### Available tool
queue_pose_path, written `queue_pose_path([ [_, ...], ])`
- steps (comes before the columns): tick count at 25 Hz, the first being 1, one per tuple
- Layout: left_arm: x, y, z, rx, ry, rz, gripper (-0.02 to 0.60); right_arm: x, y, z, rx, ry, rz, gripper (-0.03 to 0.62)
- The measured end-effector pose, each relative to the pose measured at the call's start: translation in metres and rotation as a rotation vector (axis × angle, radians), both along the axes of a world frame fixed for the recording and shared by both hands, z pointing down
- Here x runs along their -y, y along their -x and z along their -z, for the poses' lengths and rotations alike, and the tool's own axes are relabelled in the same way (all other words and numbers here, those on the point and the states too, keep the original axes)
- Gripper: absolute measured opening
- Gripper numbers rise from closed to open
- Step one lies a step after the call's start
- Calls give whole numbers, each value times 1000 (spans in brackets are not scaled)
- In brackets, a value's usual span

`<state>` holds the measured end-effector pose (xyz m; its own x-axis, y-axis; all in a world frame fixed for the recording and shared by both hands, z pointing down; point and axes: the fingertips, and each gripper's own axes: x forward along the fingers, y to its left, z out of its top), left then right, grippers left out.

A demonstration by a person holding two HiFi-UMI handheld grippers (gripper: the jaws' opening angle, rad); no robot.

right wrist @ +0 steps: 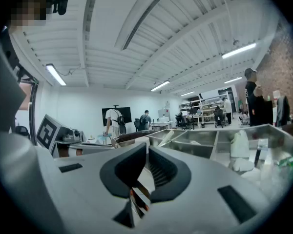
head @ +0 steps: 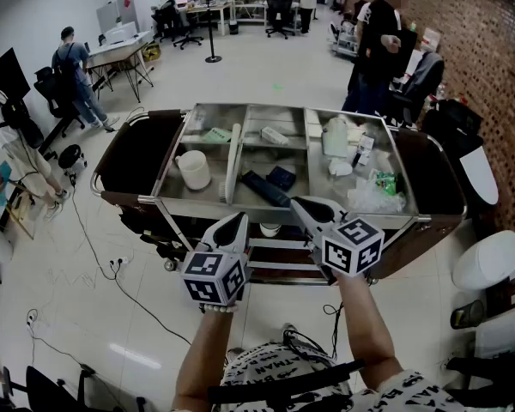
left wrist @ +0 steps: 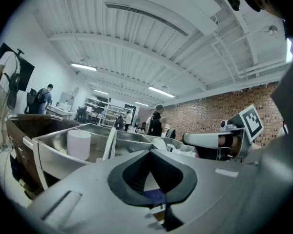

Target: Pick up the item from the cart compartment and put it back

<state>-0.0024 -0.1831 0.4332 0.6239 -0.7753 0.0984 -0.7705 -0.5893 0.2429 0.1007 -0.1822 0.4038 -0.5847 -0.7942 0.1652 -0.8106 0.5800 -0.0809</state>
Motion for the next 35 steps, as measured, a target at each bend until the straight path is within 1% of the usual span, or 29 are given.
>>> queue_pose_path([
  [6, 32, -5, 13, -9, -14, -7, 2, 46, -1, 24, -97, -28, 9, 34],
  [8, 43, -7, 18, -16, -16, -4, 2, 67, -2, 31, -129, -26, 16, 109],
  [11, 57, -7, 27, -10, -24, 6, 2, 101, -9, 43, -189, -19, 13, 110],
  [12, 62, -7, 31, -8, -26, 13, 2, 113, -11, 48, -208, -13, 14, 135],
  [13, 67, -7, 34, -9, -26, 21, 2, 124, -13, 52, -224, -5, 16, 186],
  [17, 90, -11, 48, -27, -8, 45, 2, 166, -21, 68, -265, 29, 22, 195],
  [18, 96, -13, 52, -27, -3, 48, 2, 176, -22, 68, -272, 51, 29, 209],
  [19, 102, -15, 55, -25, 2, 50, 2, 185, -23, 65, -278, 78, 39, 261],
  [22, 116, -21, 59, -21, 22, 56, 2, 218, -26, 46, -322, 180, 63, 264],
  [26, 131, -28, 57, -19, 52, 68, 2, 270, -31, -6, -438, 381, 101, 264],
  [28, 134, -26, 51, -13, 71, 79, 9, 289, -32, -33, -500, 464, 110, 264],
  [31, 139, -20, 42, -2, 94, 98, 15, 313, -33, -65, -572, 543, 111, 264],
  [35, 139, -17, 31, -6, 112, 114, 14, 336, -42, -100, -675, 614, 99, 264],
])
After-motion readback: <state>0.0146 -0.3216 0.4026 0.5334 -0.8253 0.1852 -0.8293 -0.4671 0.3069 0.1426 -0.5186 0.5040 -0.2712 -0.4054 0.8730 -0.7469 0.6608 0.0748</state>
